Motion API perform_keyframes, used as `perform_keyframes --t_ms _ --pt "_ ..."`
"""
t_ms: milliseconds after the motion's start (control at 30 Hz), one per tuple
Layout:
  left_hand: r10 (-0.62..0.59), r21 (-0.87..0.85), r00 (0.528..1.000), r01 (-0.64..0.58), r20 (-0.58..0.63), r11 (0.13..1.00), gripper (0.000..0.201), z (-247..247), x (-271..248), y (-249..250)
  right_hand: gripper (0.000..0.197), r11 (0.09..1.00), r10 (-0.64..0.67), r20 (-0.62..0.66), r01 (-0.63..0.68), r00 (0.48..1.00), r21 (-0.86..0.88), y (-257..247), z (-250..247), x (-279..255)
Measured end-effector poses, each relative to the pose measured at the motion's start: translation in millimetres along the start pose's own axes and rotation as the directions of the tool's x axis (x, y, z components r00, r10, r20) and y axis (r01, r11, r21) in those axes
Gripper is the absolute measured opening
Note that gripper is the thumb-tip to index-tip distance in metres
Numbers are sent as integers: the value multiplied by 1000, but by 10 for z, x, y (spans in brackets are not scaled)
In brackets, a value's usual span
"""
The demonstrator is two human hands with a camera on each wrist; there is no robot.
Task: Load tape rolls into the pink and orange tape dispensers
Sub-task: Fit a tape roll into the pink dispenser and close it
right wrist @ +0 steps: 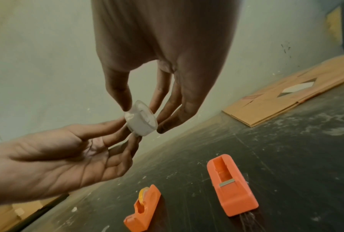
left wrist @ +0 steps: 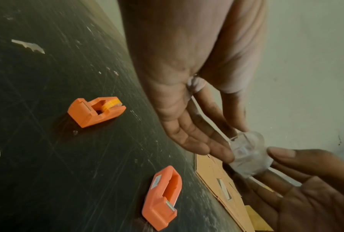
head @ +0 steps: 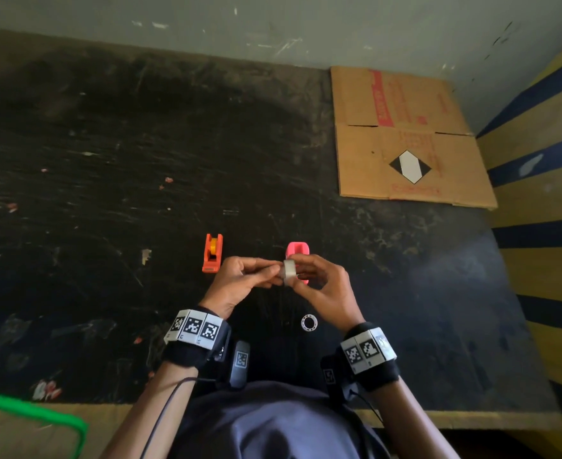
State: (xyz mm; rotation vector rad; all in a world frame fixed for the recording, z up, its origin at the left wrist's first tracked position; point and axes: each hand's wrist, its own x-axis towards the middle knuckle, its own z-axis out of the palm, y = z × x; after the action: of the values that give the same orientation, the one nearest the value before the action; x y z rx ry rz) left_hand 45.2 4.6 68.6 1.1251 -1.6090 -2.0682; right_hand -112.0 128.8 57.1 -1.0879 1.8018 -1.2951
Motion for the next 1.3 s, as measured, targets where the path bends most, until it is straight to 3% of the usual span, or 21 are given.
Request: perform_keyframes --t_ms 133,267,400,567,700,1100,1300 --pt "57 23 998 -57 -25 998 23 17 5 -11 37 987 71 3 -71 997 146 36 -7 -9" --pt "50 36 998 -48 -36 998 38 52 -8 34 37 980 75 24 -78 997 180 11 -2 -14" --pt "15 51 1000 -15 -11 999 30 54 -49 -9 32 970 121 -20 -114 992 215 -13 10 -29" --pt "-16 45 995 20 -94 999 26 81 -38 -67 19 950 154 -13 -144 988 278 -15 26 -87" --pt "-31 37 994 35 -102 999 27 104 -41 -84 21 965 132 5 -130 991 228 -42 -1 -120" --pt "-62 -15 993 61 -101 998 31 122 83 -119 20 985 140 -123 -125 983 119 -24 -13 -116" --pt "-88 -26 996 87 -26 996 30 171 233 -102 25 994 110 -201 -106 973 34 -42 -52 -28"
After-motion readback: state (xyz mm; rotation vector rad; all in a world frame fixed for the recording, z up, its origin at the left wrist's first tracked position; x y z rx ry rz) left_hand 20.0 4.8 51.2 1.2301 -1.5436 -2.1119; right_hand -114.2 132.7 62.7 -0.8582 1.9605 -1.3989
